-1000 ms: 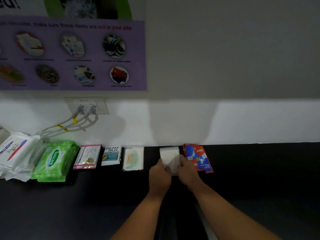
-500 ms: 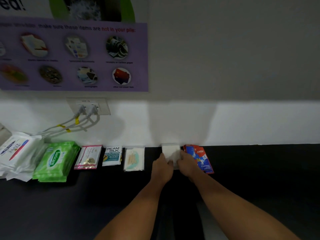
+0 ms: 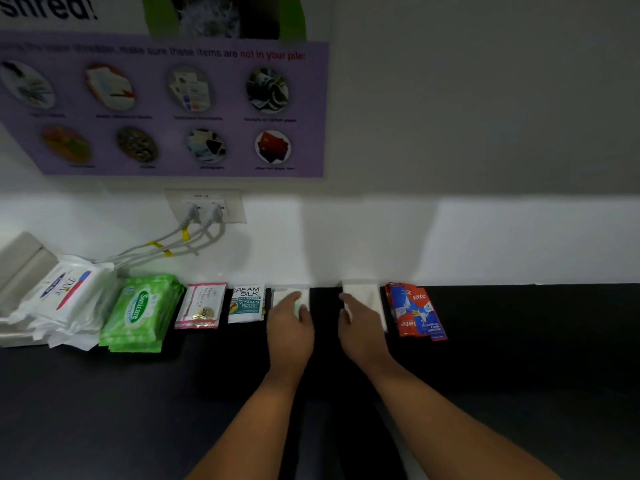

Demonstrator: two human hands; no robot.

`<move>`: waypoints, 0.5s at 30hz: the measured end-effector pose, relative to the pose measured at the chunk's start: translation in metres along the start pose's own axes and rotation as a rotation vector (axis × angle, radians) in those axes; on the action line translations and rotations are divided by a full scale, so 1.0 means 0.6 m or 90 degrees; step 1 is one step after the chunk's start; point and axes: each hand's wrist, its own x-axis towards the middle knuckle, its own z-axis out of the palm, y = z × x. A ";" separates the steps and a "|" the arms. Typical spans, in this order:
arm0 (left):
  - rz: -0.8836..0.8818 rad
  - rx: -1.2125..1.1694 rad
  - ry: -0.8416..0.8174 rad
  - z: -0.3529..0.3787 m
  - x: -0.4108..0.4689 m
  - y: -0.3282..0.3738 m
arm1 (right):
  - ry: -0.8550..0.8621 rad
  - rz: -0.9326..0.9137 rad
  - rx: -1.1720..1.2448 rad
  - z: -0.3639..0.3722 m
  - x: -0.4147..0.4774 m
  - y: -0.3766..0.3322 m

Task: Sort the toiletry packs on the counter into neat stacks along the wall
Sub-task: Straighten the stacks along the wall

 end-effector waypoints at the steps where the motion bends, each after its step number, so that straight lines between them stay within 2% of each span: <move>1: -0.022 0.004 0.013 -0.013 0.006 -0.011 | -0.035 -0.002 0.008 0.017 -0.003 -0.006; 6: -0.091 0.048 -0.035 -0.052 0.022 -0.046 | -0.178 0.097 0.070 0.080 -0.001 -0.028; 11: -0.116 0.074 -0.134 -0.049 0.031 -0.066 | -0.178 0.130 0.201 0.121 0.014 -0.021; 15: -0.099 0.058 -0.150 -0.045 0.024 -0.070 | -0.186 0.142 0.280 0.144 0.018 0.001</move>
